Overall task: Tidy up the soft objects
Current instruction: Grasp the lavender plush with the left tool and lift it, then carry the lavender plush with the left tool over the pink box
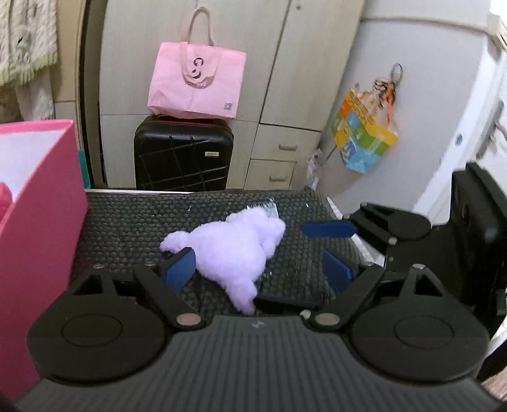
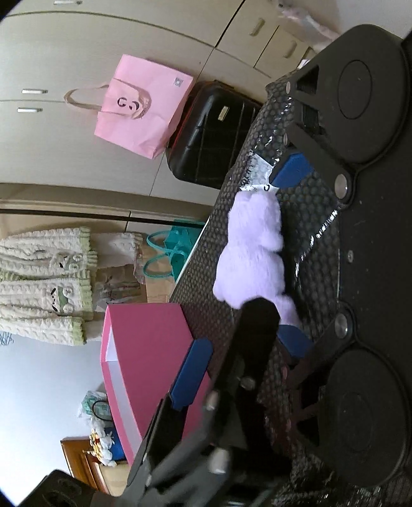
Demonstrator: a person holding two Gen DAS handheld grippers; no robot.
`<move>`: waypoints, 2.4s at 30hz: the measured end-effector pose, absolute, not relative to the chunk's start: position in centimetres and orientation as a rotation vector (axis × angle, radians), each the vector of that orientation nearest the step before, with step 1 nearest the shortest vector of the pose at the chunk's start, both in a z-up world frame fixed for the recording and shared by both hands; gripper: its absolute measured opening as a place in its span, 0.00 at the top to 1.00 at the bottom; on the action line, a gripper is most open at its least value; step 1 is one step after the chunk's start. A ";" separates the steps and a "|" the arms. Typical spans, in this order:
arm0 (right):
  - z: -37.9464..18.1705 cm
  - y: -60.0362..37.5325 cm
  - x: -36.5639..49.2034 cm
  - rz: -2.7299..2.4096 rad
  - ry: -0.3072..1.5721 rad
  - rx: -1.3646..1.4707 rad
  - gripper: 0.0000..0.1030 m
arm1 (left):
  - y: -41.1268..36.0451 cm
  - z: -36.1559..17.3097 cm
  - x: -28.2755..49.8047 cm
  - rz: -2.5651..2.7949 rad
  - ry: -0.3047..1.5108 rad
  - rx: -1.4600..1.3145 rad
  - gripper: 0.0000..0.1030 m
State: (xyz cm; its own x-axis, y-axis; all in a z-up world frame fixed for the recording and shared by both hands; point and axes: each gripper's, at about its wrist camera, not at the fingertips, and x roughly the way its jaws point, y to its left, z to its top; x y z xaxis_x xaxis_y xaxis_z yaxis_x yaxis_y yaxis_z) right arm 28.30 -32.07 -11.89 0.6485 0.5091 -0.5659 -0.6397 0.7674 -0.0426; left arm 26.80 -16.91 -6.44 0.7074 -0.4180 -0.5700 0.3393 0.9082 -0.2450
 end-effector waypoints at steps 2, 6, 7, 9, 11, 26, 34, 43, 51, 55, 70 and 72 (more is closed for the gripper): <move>-12.4 -32.0 29.1 0.690 0.558 -0.271 0.07 | -16.9 -6.9 27.7 -0.387 0.668 -0.158 0.16; -13.0 -31.4 30.5 0.726 0.576 -0.295 0.05 | -17.0 -8.1 29.5 -0.316 0.715 -0.175 0.16; -13.1 -31.4 30.8 0.732 0.581 -0.292 0.04 | -16.9 -8.4 29.9 -0.298 0.729 -0.179 0.16; -13.0 -31.5 31.3 0.741 0.601 -0.290 0.03 | -16.8 -9.0 30.5 -0.275 0.747 -0.193 0.16; -13.0 -31.6 31.5 0.753 0.622 -0.301 0.03 | -17.0 -9.4 30.6 -0.281 0.737 -0.180 0.17; -13.8 -31.0 31.4 0.802 0.611 -0.292 0.03 | -18.3 -10.5 30.5 -0.337 0.779 -0.129 0.53; -12.9 -30.8 29.6 0.771 0.585 -0.294 0.02 | -17.5 -10.0 29.6 -0.408 0.821 -0.178 0.53; -11.5 -30.3 25.7 0.704 0.572 -0.282 0.02 | -16.9 -8.1 25.7 -0.486 0.801 -0.135 0.53; -10.6 -29.2 21.2 0.666 0.586 -0.222 0.02 | -15.5 -6.4 21.3 -0.529 0.825 -0.071 0.53; -10.4 -28.7 19.2 0.622 0.624 -0.154 0.07 | -14.6 -6.0 19.4 -0.559 0.840 -0.073 0.53; -6.8 -23.8 11.1 0.566 0.617 -0.138 0.12 | -8.9 -2.9 11.9 -0.626 0.742 -0.060 0.52; -6.2 -22.7 10.1 0.568 0.603 -0.156 0.12 | -7.7 -2.4 10.7 -0.621 0.725 -0.064 0.52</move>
State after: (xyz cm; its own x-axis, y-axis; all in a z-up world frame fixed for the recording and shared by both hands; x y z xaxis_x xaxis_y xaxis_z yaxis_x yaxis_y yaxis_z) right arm 10.15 -22.72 -6.18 0.6765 0.4589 -0.5760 -0.5475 0.8365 0.0235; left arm 10.71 -7.68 -2.42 0.5778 -0.5522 -0.6009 0.5090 0.8194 -0.2636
